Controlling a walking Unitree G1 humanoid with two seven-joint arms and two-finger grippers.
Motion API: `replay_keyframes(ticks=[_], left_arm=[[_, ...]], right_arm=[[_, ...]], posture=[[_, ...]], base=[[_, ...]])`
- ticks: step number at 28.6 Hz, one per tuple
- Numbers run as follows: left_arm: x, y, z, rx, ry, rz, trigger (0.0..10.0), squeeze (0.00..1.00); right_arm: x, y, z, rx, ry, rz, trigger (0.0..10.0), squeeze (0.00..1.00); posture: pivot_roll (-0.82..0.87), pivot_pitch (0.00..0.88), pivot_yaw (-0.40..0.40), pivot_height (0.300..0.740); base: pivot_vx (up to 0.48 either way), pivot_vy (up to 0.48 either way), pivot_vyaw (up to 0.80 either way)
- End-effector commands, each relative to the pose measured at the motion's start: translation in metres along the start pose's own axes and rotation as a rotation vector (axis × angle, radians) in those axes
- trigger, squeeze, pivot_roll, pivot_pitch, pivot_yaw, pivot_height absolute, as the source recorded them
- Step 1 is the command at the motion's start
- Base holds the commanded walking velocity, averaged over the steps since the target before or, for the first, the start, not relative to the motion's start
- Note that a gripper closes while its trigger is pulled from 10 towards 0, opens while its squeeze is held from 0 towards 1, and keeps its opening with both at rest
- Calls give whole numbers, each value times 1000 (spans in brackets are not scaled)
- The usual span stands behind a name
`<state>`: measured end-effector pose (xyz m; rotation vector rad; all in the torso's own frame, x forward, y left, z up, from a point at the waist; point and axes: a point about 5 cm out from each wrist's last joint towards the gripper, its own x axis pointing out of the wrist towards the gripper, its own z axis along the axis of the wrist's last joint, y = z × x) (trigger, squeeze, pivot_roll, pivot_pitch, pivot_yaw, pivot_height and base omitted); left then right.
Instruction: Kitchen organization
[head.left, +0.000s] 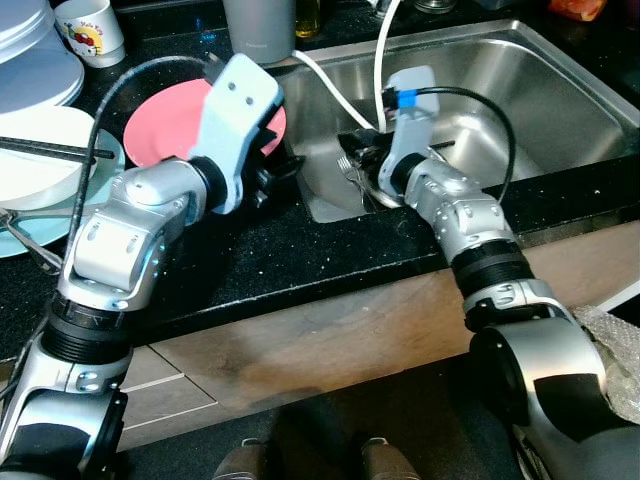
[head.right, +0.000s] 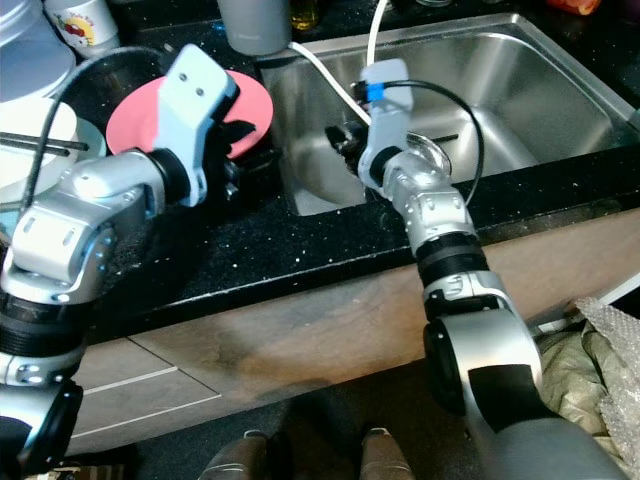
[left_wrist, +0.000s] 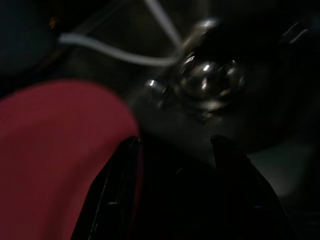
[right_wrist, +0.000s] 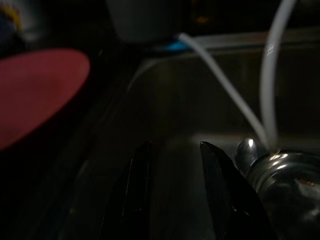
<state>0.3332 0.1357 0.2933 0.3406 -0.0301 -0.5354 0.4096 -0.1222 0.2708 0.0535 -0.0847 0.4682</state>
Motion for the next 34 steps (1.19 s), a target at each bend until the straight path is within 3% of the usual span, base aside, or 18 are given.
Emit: replay_keyframes(ticks=[1,4,7,12,16,21,22,29,30,31,32,33,34], left_arm=[[-4,15,-3,-35,41,80,10000,0],[-7,27,-9,-114,76,148,10000,0],[-9,31,-11,-131,91,171,10000,0],[-13,34,-14,-23,108,177,10000,0],[-16,36,-13,-8,112,176,10000,0],[-22,48,-6,56,88,230,10000,0],[-23,49,-5,68,82,232,10000,0],[-35,57,2,114,31,157,10000,0],[-38,58,2,97,26,140,10000,0],[-38,58,2,97,26,140,10000,0],[-40,58,1,85,25,131,10000,0],[-42,57,0,58,20,125,10000,0],[-44,56,-1,45,9,115,10000,0]], right_arm=[[-2,1,5,10,-31,1,10000,0],[-5,3,8,17,-57,7,10000,0],[-6,5,9,27,-69,15,10000,0],[-8,9,10,50,-82,24,10000,0],[-9,11,9,75,-76,30,10000,0],[-6,24,12,231,-79,91,10000,35],[-5,26,13,251,-81,102,10000,1000],[10,41,15,354,-29,164,10000,1000],[13,43,12,379,-3,177,10000,576],[13,43,12,379,-3,177,10000,576],[15,45,10,393,14,184,10000,353],[16,46,8,394,31,189,10000,0],[18,48,6,395,47,200,10000,0]], posture=[[48,194,33,740],[48,195,32,740],[47,195,33,740],[45,197,33,740],[46,199,32,740],[45,200,31,740],[44,200,31,740],[43,205,18,740],[44,205,14,740],[44,205,14,740],[44,205,14,740],[44,206,11,740],[42,208,7,740]], base=[[0,0,0],[0,0,0],[0,0,0],[0,0,0],[0,0,0],[0,0,0],[0,0,0],[0,0,0],[0,0,0],[0,0,0],[0,0,0],[0,0,0],[0,0,0]])
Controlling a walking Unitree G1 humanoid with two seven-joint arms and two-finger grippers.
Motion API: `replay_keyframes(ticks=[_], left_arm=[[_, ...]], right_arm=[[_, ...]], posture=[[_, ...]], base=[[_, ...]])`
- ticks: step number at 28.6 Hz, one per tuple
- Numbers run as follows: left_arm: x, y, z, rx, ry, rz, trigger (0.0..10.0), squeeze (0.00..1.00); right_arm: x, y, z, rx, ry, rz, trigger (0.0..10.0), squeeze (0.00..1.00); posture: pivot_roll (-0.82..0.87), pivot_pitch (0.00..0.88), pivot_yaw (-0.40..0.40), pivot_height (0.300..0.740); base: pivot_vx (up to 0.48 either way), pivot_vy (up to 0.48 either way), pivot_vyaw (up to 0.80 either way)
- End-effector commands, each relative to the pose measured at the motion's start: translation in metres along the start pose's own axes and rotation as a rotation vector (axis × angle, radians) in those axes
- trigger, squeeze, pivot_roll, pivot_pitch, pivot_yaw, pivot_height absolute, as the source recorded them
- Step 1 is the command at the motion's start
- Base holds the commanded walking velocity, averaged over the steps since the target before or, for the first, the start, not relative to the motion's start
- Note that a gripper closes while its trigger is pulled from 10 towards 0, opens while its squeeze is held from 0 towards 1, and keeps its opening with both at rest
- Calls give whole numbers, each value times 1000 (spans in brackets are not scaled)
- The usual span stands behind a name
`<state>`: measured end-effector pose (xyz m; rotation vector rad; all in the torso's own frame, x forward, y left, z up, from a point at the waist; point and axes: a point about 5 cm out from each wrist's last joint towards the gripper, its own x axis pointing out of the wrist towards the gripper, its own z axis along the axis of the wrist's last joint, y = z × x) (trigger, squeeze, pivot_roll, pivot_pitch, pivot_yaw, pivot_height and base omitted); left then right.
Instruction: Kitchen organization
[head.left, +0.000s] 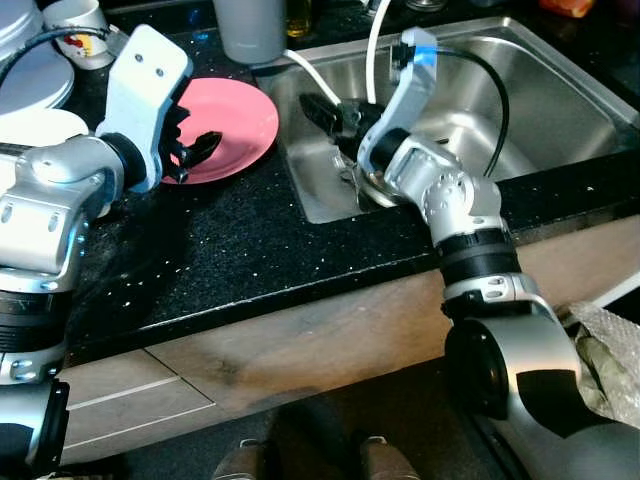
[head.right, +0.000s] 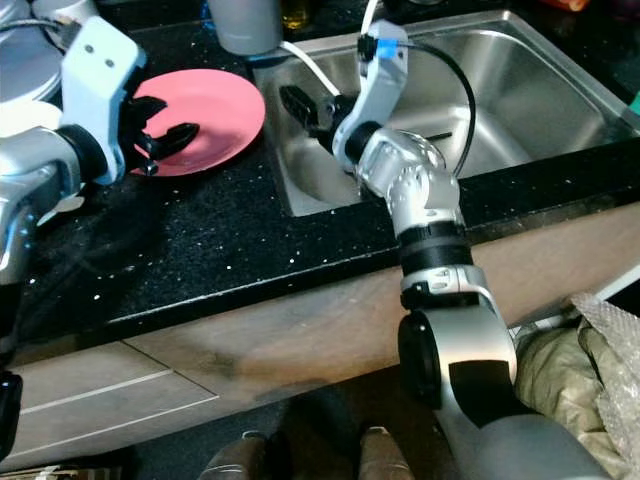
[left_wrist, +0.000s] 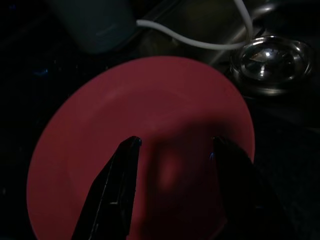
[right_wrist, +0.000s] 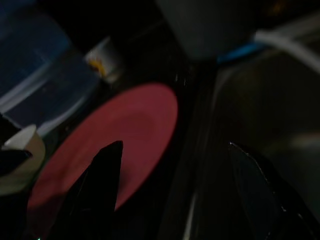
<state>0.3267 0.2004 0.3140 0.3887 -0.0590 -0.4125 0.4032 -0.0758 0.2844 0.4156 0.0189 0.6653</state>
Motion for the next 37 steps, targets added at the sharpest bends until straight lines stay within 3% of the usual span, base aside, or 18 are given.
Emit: replay_keyframes(ticks=[1,9,12,20,37], left_arm=[[-8,0,-4,-22,2,-15,10000,0],[-17,-7,-10,-17,-62,-57,10000,0],[-19,-8,-8,-26,-90,-62,10000,0],[-25,-15,-14,-42,-78,-84,10000,0],[-30,-20,-19,-21,-61,-113,10000,0]], right_arm=[[4,3,-8,15,44,15,10000,0],[16,13,-18,-66,84,33,10000,0],[18,15,-17,-57,73,34,10000,0],[25,26,-13,67,71,87,10000,0],[36,49,-40,146,188,164,10000,0]], posture=[[44,208,4,740],[42,210,-4,740],[41,210,-7,740],[32,209,-14,740],[34,206,-30,740]], base=[[0,0,0],[0,0,0],[0,0,0],[0,0,0],[0,0,0]])
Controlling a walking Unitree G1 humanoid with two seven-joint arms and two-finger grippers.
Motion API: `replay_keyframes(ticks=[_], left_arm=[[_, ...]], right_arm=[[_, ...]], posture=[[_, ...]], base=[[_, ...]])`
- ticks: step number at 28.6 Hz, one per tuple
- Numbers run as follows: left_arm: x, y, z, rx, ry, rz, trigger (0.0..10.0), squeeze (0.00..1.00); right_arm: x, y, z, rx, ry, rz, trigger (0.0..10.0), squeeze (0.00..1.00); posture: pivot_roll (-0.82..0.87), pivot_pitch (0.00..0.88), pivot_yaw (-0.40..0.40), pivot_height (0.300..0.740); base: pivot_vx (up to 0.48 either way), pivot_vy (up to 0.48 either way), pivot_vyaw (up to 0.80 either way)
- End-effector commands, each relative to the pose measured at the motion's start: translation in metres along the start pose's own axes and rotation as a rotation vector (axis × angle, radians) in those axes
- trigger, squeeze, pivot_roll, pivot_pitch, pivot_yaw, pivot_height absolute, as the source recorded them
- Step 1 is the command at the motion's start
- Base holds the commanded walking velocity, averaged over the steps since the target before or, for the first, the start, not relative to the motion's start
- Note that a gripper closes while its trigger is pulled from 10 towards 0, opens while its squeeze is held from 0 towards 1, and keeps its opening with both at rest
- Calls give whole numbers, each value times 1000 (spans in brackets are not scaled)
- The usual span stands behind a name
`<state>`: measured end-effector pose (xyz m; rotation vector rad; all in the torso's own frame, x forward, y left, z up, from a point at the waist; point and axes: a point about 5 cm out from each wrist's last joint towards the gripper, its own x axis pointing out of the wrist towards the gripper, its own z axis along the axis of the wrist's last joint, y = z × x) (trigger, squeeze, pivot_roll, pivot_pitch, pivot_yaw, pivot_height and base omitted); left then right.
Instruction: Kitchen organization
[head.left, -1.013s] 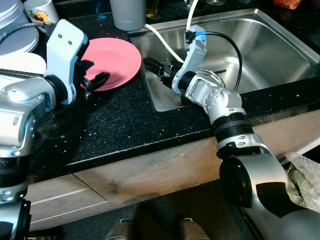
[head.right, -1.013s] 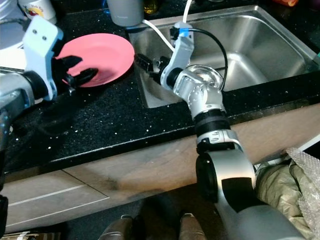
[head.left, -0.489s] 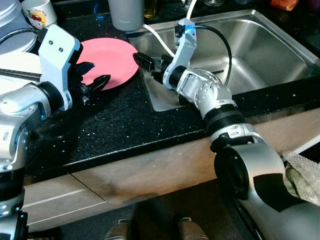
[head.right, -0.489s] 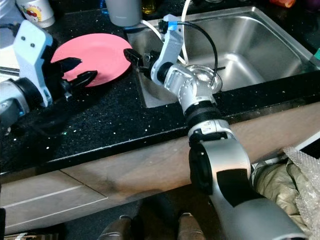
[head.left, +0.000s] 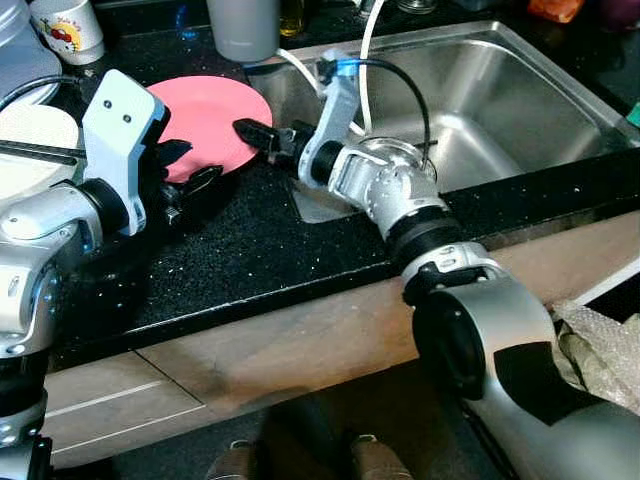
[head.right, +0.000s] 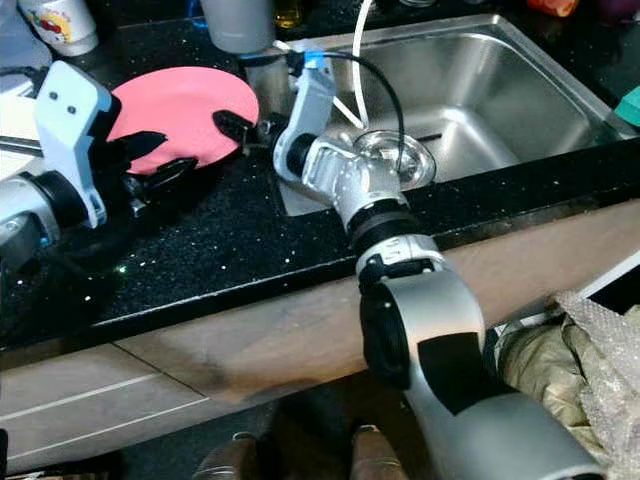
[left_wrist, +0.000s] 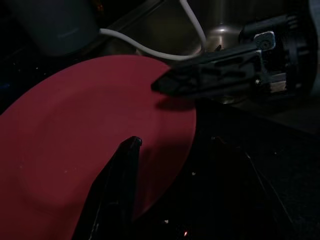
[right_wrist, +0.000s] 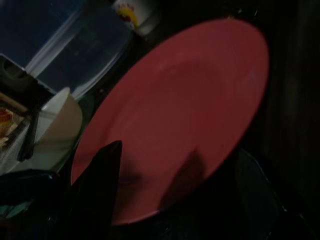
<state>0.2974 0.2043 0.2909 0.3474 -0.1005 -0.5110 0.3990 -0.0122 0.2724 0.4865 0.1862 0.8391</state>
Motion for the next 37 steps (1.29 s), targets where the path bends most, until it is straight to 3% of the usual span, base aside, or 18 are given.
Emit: replay_keyframes(ticks=[1,11,12,15,16,17,37], left_arm=[[-2,-4,0,8,5,-32,10000,0],[-3,-7,0,6,3,-62,10000,0],[-3,-7,0,7,3,-62,10000,0],[-3,-7,0,8,3,-63,10000,0],[-2,-7,0,9,3,-63,10000,0],[-2,-7,0,8,2,-64,10000,0],[-1,-9,6,-1,-26,-83,10000,0]], right_arm=[[5,8,-6,32,33,33,10000,0],[6,9,-7,50,30,39,10000,0],[6,9,-6,53,25,36,4980,0],[6,8,-5,59,17,34,4980,0],[6,7,-5,62,14,31,941,0],[5,7,-5,65,12,30,157,0],[0,-5,4,113,-72,-42,0,0]], posture=[[34,208,-29,740],[34,215,-28,740],[34,215,-28,740],[34,216,-27,740],[34,216,-27,740],[34,217,-27,740],[38,221,-21,740]], base=[[0,0,0],[0,0,0],[0,0,0],[0,0,0],[0,0,0],[0,0,0],[0,0,0]])
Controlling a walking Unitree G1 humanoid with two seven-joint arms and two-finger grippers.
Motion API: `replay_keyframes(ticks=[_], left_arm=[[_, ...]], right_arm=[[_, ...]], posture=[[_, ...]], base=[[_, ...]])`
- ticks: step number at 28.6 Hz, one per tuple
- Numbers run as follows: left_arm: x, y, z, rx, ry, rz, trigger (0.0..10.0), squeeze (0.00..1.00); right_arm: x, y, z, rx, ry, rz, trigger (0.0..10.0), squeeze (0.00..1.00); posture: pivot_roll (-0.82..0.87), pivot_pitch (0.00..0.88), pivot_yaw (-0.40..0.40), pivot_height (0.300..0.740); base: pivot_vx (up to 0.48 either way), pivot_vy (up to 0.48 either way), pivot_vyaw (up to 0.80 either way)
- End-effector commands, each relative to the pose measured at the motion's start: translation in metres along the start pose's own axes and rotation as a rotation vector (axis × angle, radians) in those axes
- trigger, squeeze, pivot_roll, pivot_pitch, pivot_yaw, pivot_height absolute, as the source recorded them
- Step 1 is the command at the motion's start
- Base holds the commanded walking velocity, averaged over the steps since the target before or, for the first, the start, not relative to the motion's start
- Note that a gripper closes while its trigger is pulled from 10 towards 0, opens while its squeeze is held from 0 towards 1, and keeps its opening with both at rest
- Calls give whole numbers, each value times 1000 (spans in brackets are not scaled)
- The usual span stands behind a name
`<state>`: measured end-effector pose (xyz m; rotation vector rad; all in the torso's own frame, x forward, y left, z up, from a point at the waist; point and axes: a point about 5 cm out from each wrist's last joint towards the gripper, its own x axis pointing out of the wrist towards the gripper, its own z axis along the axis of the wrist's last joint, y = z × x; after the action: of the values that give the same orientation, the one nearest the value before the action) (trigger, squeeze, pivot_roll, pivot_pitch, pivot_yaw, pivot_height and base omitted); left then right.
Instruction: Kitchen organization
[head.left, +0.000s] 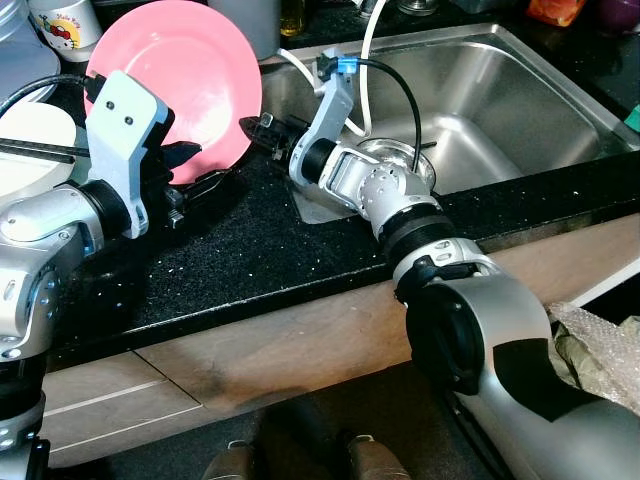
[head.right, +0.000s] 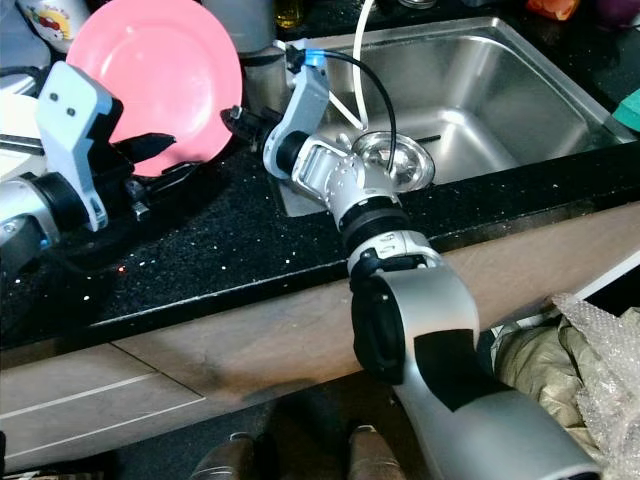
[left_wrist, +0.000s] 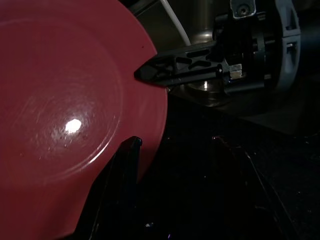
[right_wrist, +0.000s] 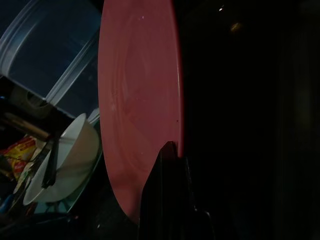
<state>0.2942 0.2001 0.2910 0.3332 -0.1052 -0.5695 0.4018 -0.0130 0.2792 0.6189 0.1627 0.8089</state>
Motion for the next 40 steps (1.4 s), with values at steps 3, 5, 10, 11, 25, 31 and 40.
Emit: replay_keyframes(ticks=[3,5,10,11,25,31,40], left_arm=[[1,-5,5,10,-15,-33,10000,0],[1,-6,6,7,-21,-40,10000,0],[2,-7,8,3,-31,-44,10000,0],[3,-6,11,-3,-46,-40,10000,0],[39,-16,16,-62,-85,-24,10000,0],[55,-25,10,-86,-51,-29,10000,0],[66,-44,1,-55,0,-93,10000,0]], right_arm=[[-6,-13,6,11,-55,-79,0,0],[-12,-21,18,18,-125,-130,0,0],[-22,-33,33,39,-214,-199,0,0],[-32,-42,45,36,-273,-244,0,0],[-82,-71,94,-232,-428,-386,0,0],[-96,-74,101,-445,-389,-405,0,0],[-110,-81,82,-586,-248,-392,3725,0]], posture=[[38,221,-19,740],[39,221,-17,740],[40,220,-16,740],[42,220,-15,740],[39,208,8,740],[34,199,25,740],[33,186,32,740]], base=[[0,0,0],[0,0,0],[0,0,0],[0,0,0],[0,0,0],[0,0,0],[0,0,0]])
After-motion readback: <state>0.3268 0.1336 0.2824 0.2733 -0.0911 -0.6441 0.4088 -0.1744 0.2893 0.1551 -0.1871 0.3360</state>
